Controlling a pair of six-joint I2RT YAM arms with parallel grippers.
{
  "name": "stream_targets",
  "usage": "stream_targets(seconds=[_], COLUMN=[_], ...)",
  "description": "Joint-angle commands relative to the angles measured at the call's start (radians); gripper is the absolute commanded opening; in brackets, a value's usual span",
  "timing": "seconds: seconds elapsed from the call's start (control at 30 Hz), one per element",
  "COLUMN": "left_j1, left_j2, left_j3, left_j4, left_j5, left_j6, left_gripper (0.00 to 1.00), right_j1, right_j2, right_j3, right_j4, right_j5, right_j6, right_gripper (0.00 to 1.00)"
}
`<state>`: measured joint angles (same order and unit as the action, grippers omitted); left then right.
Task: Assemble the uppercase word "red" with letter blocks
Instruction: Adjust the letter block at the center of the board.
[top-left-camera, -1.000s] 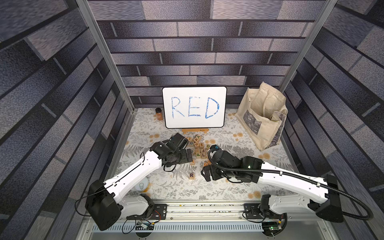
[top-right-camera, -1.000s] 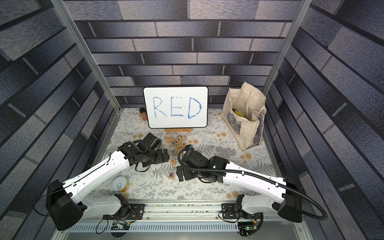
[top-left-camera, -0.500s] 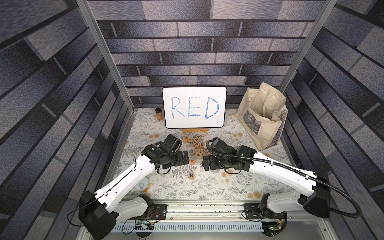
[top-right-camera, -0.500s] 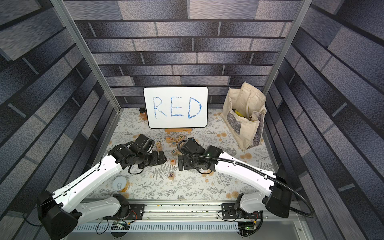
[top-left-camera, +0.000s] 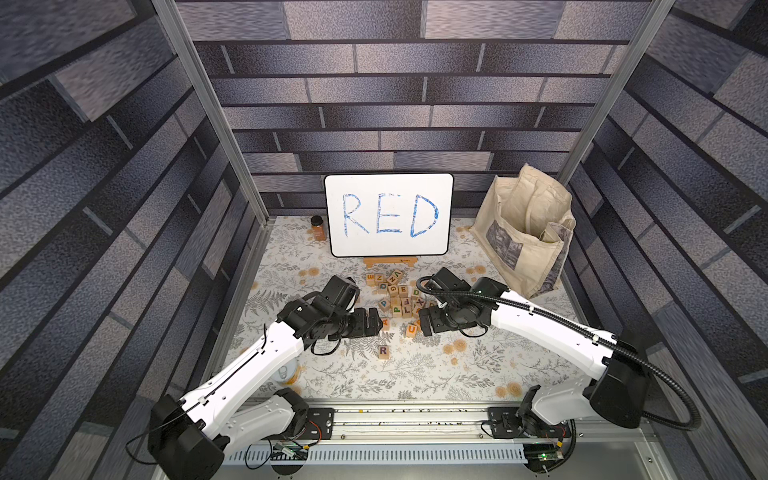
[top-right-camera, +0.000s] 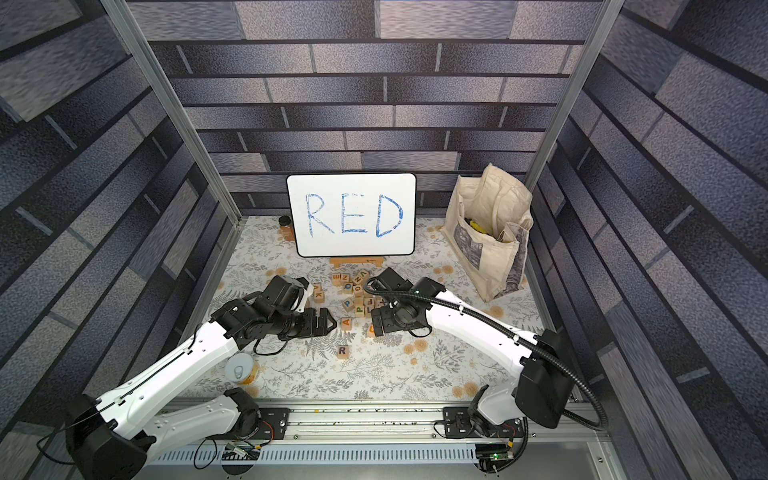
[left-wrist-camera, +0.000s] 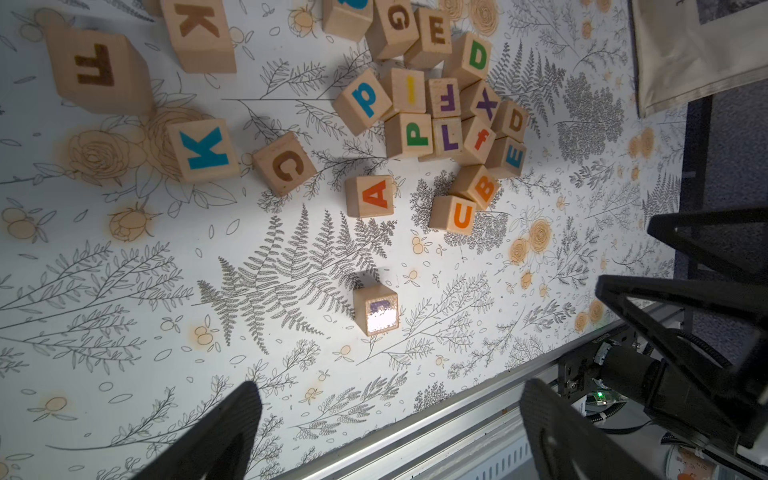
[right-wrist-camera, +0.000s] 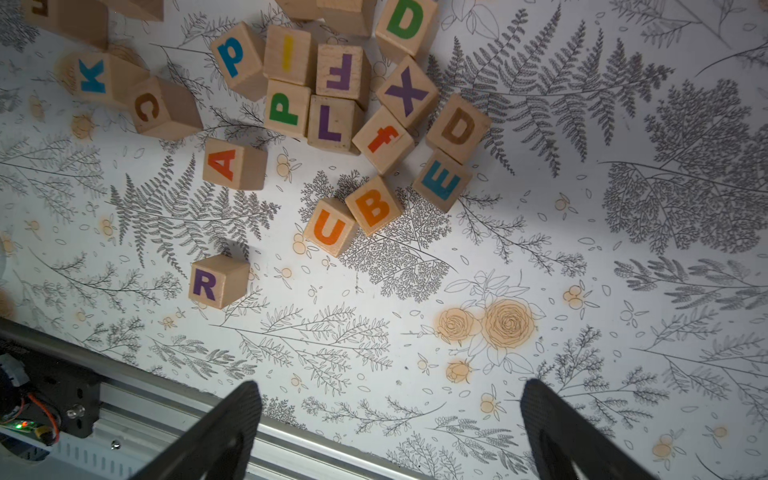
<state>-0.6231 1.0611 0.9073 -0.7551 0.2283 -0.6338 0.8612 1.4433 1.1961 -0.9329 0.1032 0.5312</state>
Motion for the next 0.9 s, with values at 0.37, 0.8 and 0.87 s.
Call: stream_targets(seconds=[0.37, 0.8, 0.87], left_j1=[-0.038, -0.040, -0.037], left_j2=[0.034, 0.070, 0.074], left_j3=[-0.011, 0.034, 0.040], left_j4=[0.170, 0.147, 0.140], left_j5=[0.085, 0.065, 0.066], left_j6=[0.110, 0.131, 0.134], left_gripper=[1.00, 1.00, 1.00], right_j1=[-0.085, -0.140, -0.146], right_j2=[0.128, 0.249, 0.269], right_j3=[-0.004, 0.025, 0.033], right_j4=[0.010, 0.053, 0.058], right_j5=[-0.022, -0.062, -0.065], right_j6=[-0.164, -0.239, -0.247], right_gripper=[0.89, 0.59, 0.59])
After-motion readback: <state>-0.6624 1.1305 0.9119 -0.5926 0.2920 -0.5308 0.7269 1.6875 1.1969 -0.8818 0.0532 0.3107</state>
